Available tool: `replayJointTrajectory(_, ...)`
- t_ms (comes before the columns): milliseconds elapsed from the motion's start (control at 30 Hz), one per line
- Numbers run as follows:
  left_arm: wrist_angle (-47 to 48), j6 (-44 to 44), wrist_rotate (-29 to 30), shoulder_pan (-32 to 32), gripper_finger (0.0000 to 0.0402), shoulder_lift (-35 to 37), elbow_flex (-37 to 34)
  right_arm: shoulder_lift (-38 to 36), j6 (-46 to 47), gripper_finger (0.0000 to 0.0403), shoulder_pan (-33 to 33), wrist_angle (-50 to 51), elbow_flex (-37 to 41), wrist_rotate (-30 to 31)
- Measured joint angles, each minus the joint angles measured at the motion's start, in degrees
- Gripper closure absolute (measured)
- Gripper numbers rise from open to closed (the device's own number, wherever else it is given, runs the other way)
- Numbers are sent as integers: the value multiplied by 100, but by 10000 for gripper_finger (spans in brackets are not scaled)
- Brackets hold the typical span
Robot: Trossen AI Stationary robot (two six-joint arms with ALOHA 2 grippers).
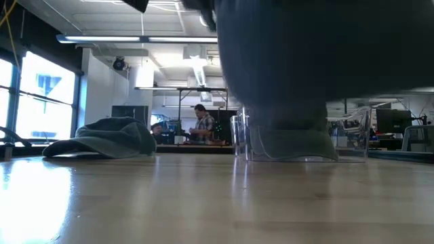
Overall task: Pick & Place hat
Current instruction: Put the gray cap into the top transparent bin
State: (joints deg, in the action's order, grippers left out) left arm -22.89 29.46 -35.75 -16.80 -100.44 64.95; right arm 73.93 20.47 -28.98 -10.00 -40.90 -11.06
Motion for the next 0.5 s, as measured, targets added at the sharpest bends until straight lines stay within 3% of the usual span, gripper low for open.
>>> replayJointTrajectory(100, 589, -257, 360, 102, 377, -9, -2, 131, 153, 397, 13, -559, 577, 264)
replayJointTrajectory(267, 573, 162, 698, 353, 375, -317, -3, 457, 626, 393, 9, -1769, 1419, 490)
replayJointTrajectory(500, 18, 714, 673, 659, 328, -905, -9, 1022, 831, 390, 9, -2160, 1621, 551)
